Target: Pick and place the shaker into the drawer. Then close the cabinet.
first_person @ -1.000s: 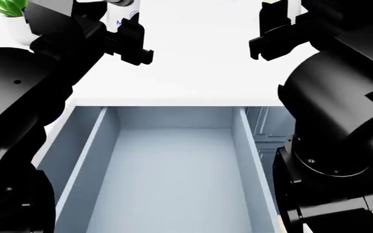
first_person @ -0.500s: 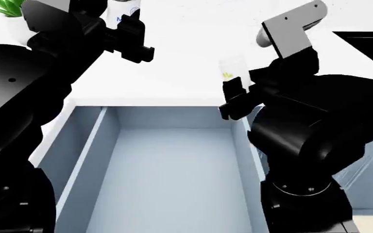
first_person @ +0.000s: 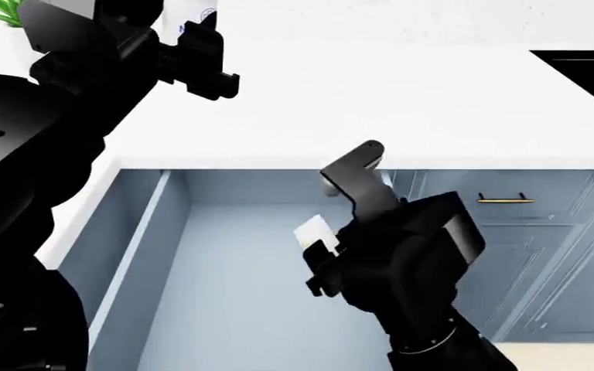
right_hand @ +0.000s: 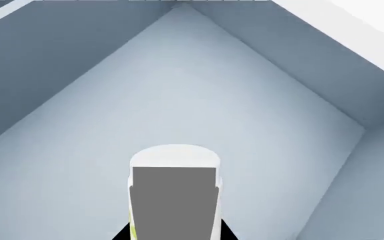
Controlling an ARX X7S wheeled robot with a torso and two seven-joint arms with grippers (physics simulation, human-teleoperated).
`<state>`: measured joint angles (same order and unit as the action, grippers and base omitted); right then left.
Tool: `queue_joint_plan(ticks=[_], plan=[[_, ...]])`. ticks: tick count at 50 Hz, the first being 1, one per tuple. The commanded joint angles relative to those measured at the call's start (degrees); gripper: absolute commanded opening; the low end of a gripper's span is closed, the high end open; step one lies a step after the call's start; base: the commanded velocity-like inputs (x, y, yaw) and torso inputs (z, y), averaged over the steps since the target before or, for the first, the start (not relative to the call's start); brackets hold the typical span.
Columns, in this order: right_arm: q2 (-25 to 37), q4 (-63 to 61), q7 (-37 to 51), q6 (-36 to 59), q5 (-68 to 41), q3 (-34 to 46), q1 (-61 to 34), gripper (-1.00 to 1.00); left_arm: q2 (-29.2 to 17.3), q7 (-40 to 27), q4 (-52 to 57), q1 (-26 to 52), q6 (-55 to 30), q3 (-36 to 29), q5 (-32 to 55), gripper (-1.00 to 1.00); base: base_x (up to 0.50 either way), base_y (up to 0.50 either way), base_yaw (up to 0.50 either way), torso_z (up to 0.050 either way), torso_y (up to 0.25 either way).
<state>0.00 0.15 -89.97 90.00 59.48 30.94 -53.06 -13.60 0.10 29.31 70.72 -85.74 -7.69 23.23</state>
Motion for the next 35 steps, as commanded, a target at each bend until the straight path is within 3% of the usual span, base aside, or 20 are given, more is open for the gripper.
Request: queue_joint_plan(ticks=[1,7,8,9,18,19,21,35], plan=[[0.0,4.91,-0.01,0.0,-5.4,3.75,1.9,-1.0,-0.18,-0.54,0.51,-0.36,-0.09,1.19,0.82,-1.0,0.0,0.0,0.0,0.0,0.0],[0.0,5.44,0.28,0.0,-6.06,5.55,3.61,-1.0,-0.22,-0.63,0.37,-0.51,0.17,1.39,1.2,-1.0,0.0,0.0,0.0,0.0,0.0],[0.0,14.03,8.88,0.0,-14.66,6.37,-4.99,-1.0,-0.2,-0.67,0.4,-0.49,0.13,1.47,1.27,-1.0,0.0,0.0,0.0,0.0,0.0],[6.4,14.5,17.47,-0.01,-23.25,8.7,-11.53,-1.0,-0.18,-0.7,0.49,-0.47,0.04,1.54,1.37,-1.0,0.0,0.0,0.0,0.0,0.0],[6.04,23.2,94.82,-7.77,-100.6,17.08,-13.55,-1.0,-0.37,-1.09,1.74,-0.08,-1.52,2.64,2.51,-1.0,0.0,0.0,0.0,0.001,0.001],[5.85,24.16,99.18,-8.46,-109.2,17.7,-13.76,-1.0,-0.4,-1.13,1.75,-0.07,-1.54,2.69,2.61,-1.0,0.0,0.0,0.0,0.0,0.0],[5.48,25.91,97.55,-9.68,-122.81,18.82,-14.16,-1.0,-0.41,-1.22,1.7,-0.17,-1.41,2.72,2.79,-1.0,0.0,0.0,0.0,0.0,0.0],[3.6,33.44,91.0,-14.9,-119.19,24.31,-14.52,-1.0,-0.32,-1.78,0.7,-0.93,0.2,2.51,3.49,-1.0,0.0,0.0,0.0,0.0,0.001]])
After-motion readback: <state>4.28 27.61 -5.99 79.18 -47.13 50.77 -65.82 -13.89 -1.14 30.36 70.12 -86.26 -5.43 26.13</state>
